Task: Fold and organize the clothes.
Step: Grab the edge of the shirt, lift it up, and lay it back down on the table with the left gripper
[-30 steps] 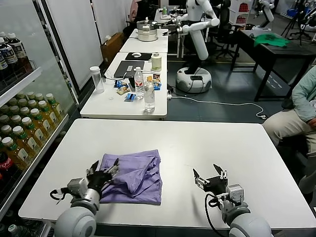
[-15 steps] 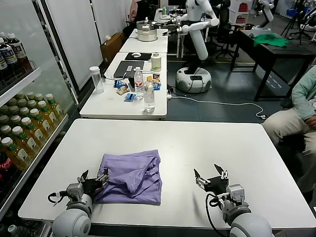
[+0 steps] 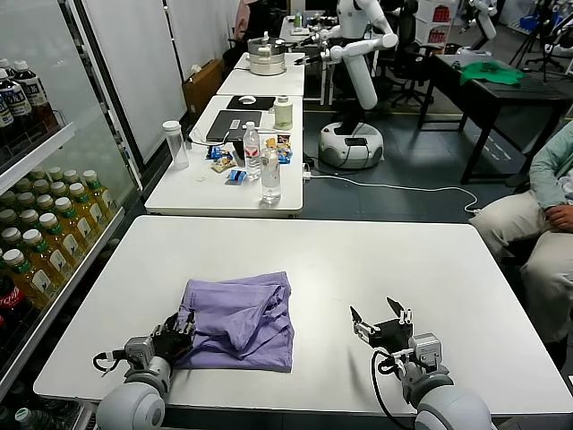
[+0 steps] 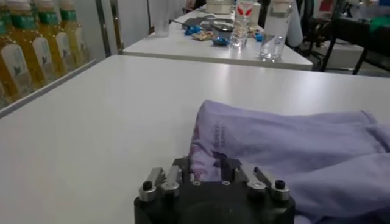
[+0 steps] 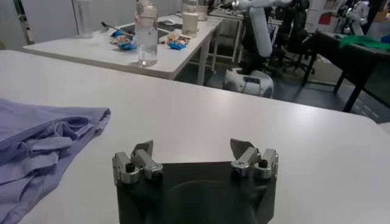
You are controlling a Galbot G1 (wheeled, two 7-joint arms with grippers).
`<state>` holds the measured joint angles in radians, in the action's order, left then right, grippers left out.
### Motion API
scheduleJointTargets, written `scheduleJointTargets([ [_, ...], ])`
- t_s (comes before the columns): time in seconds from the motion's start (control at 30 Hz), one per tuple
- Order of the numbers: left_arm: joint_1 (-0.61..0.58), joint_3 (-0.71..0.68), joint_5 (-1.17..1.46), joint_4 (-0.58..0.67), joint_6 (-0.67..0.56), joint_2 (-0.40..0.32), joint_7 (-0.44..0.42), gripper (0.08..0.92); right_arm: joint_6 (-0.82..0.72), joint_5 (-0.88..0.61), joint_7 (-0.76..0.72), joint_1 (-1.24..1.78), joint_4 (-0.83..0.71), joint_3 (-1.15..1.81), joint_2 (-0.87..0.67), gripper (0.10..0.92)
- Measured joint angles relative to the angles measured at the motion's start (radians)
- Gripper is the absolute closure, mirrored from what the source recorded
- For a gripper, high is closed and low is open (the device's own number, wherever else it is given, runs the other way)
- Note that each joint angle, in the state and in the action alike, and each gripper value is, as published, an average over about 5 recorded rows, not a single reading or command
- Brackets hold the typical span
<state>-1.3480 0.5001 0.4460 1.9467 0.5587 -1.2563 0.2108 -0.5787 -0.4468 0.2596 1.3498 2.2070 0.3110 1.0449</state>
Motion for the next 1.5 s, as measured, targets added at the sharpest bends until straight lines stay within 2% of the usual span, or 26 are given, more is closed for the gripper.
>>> scheduleJointTargets([
  [0.33, -0.005, 0.047, 0.013, 0.056, 0.007, 0.016, -0.016, 0.885, 0.000, 0.003, 0.000, 0.006, 0.009, 0.006, -0.001, 0.203],
  [0.43, -0.014, 0.100, 0.023, 0.101, 0.012, 0.042, -0.025, 0.909, 0.000, 0.003, 0.000, 0.007, 0.011, 0.008, 0.000, 0.203],
  [0.7, -0.039, 0.320, 0.077, 0.189, 0.020, 0.148, -0.064, 0.909, 0.001, 0.007, -0.002, 0.008, 0.011, 0.007, 0.006, 0.203],
  [0.87, -0.041, 0.362, 0.089, 0.246, 0.021, 0.175, -0.097, 0.909, 0.001, 0.012, -0.003, 0.017, 0.020, 0.015, 0.005, 0.203],
  [1.07, -0.032, 0.240, 0.029, 0.314, 0.022, 0.132, -0.145, 0.909, 0.001, 0.013, -0.003, 0.030, 0.028, 0.030, 0.005, 0.203],
  [1.3, -0.011, -0.029, -0.097, 0.324, 0.021, 0.014, -0.190, 0.906, 0.001, 0.025, -0.004, 0.033, 0.027, 0.030, 0.015, 0.203],
  [1.4, 0.010, -0.138, -0.152, 0.293, 0.009, -0.053, -0.190, 0.865, 0.001, 0.028, -0.004, 0.031, 0.023, 0.028, 0.017, 0.203],
  [1.5, 0.039, -0.227, -0.193, 0.250, -0.015, -0.125, -0.176, 0.783, 0.001, 0.028, -0.004, 0.027, 0.021, 0.030, 0.013, 0.203],
])
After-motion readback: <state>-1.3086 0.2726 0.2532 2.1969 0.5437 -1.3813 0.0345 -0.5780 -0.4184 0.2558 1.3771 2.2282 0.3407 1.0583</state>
